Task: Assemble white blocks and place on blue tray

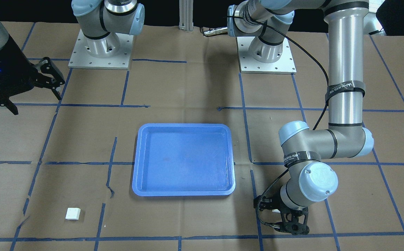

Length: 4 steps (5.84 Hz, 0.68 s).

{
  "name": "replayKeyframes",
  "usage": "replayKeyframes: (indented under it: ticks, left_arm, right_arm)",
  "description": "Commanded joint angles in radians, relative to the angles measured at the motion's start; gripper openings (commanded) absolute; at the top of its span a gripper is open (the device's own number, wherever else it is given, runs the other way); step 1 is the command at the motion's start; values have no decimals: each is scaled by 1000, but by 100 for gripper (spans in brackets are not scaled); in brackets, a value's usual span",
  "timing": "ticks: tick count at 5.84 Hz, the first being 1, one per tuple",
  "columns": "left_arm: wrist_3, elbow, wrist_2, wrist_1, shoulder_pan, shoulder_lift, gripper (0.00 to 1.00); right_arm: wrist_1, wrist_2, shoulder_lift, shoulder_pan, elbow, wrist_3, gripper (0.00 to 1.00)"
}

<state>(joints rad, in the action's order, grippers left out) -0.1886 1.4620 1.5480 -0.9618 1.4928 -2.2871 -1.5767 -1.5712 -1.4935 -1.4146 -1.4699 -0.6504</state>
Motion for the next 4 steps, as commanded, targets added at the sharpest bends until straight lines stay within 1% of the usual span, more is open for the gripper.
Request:
replayKeyframes:
  ticks: [1,2,3,4]
  left_arm:
    - [-2,0,0,-20,0,17,15]
    - [0,0,0,-59,0,34,9]
    - [1,0,0,-61,0,38,7]
    - [0,0,-2,-66,1,55,6]
  right_arm:
    - [-9,8,4,31,-10,-181,100]
    - [-5,3,21,32,-12,-345,100]
    - [-5,3,28,32,-12,-541,100]
    - [-8,11,83,32,2,-771,100]
